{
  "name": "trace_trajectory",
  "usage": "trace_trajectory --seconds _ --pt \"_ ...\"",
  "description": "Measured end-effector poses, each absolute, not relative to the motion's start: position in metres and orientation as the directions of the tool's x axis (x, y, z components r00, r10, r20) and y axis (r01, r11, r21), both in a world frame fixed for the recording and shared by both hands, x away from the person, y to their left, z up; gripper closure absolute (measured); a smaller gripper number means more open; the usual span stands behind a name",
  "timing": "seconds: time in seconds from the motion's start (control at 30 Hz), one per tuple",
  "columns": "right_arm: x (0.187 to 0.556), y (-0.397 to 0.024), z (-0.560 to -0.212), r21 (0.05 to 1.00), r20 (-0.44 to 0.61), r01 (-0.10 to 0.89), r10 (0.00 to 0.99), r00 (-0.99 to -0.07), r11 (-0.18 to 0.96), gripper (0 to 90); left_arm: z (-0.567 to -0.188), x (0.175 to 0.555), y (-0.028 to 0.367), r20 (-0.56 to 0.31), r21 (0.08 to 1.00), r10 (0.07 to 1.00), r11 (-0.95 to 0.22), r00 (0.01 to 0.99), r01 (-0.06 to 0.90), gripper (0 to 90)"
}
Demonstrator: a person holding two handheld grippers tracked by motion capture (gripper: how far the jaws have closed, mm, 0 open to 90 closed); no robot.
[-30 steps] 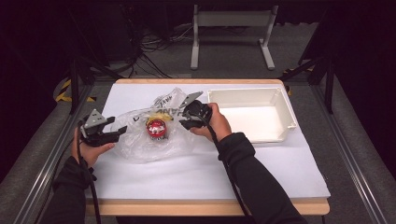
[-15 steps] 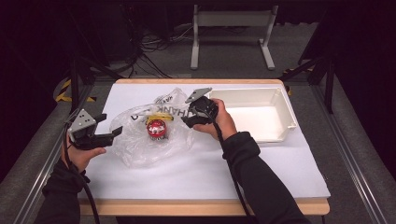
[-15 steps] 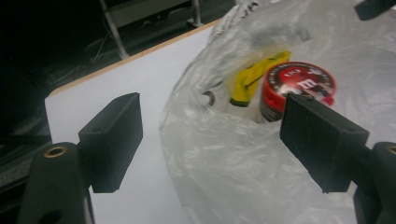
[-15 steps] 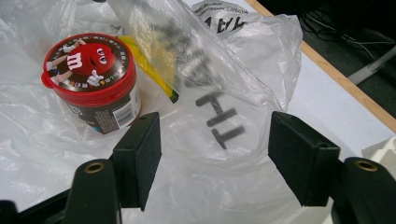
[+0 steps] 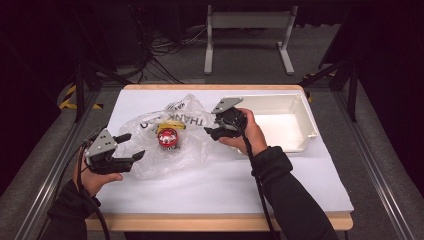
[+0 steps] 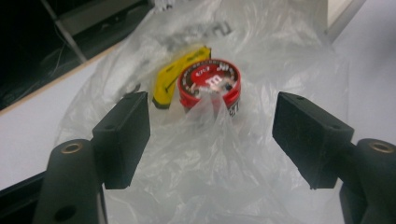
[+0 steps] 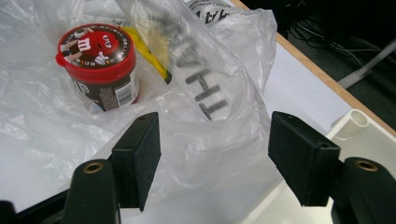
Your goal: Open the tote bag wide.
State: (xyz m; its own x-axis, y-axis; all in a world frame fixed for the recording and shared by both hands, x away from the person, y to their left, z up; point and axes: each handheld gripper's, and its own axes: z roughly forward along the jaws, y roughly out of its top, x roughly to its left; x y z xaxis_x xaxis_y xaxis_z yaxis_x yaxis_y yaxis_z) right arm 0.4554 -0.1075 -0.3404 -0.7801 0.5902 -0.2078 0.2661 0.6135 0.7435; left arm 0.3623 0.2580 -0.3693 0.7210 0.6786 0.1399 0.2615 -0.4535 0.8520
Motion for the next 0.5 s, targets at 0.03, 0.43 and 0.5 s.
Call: trace_trajectory --seconds 0.03,0.43,0.5 --pt "0.454 -0.108 -0.339 0.753 -0.197 0.260 0.583 -0.788 0.605 34.2 -0.372 0.362 0.263 0.137 0.854 0.693 -0.445 0.708 0.270 30.0" --pt "0.454 -0.093 -0.346 0.756 -0.166 0.249 0.546 -0.821 0.605 38.0 -0.406 0.354 0.294 0.100 0.830 0.754 -0.423 0.649 0.363 11.3" --pt "0.455 -0.087 -0.347 0.754 -0.165 0.244 0.534 -0.829 0.611 38.0 -0.416 0.350 0.294 0.095 0.827 0.748 -0.427 0.657 0.365 9.4"
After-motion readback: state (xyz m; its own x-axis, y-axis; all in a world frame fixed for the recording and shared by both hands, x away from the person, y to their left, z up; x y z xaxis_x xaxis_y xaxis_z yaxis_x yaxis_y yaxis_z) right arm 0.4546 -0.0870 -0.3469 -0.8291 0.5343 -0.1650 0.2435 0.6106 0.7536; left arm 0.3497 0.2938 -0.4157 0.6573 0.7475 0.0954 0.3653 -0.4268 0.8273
